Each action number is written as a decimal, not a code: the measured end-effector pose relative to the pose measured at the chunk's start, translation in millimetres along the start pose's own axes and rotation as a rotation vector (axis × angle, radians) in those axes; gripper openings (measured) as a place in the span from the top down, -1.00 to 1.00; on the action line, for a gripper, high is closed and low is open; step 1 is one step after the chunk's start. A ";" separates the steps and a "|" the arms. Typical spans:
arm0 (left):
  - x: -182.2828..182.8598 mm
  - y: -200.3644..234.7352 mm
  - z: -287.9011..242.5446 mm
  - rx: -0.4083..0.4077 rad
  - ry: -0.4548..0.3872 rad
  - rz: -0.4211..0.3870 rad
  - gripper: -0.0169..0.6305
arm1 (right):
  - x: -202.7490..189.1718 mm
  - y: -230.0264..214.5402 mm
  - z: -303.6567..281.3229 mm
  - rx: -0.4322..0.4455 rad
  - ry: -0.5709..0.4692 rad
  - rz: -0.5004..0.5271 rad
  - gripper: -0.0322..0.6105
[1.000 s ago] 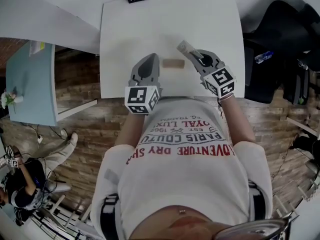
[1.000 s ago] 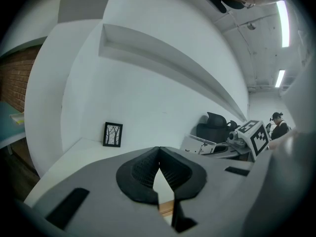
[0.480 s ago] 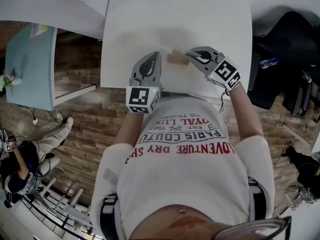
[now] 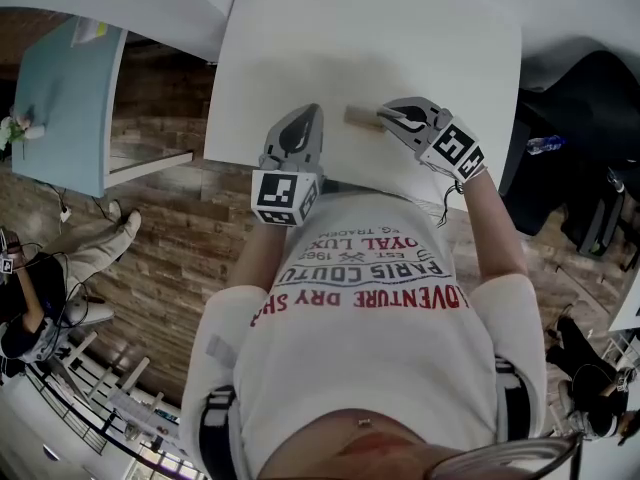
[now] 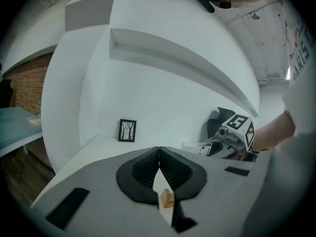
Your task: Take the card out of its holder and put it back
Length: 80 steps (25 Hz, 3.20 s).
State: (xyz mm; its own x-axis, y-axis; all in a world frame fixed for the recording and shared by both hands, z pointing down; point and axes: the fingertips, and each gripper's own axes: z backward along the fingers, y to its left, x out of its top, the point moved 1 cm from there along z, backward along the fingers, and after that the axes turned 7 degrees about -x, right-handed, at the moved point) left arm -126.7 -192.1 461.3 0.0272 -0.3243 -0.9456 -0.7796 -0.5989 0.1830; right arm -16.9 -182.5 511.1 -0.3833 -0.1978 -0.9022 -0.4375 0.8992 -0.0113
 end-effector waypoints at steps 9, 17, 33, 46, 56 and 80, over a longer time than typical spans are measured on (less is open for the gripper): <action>0.2 4.8 2.1 0.030 -0.004 0.009 0.87 | 1.8 1.4 -3.3 0.039 0.005 0.009 0.79; -1.7 5.8 -1.9 0.033 0.003 0.014 0.87 | -1.8 3.1 -10.9 0.052 0.058 0.058 0.79; -10.3 12.6 1.1 0.059 0.049 0.009 0.87 | -41.1 -2.1 -28.0 0.085 0.069 -0.018 0.79; -16.3 17.7 8.0 0.101 0.057 0.022 0.87 | -55.9 -4.3 -32.6 0.098 0.059 -0.070 0.79; -14.1 10.7 6.0 0.083 0.057 0.006 0.87 | -50.4 -9.5 -27.4 0.036 0.058 -0.115 0.37; 25.0 -32.2 -42.6 -0.162 -0.019 -0.063 0.87 | 12.2 -62.3 94.2 -0.855 -0.237 -0.418 0.75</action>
State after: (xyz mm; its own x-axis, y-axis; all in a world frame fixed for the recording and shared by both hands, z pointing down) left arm -74.3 -212.1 443.3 0.0596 -0.2695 -0.9612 -0.6660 -0.7280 0.1628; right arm 82.3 -204.2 460.2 0.0687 -0.2688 -0.9607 -0.9784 0.1703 -0.1176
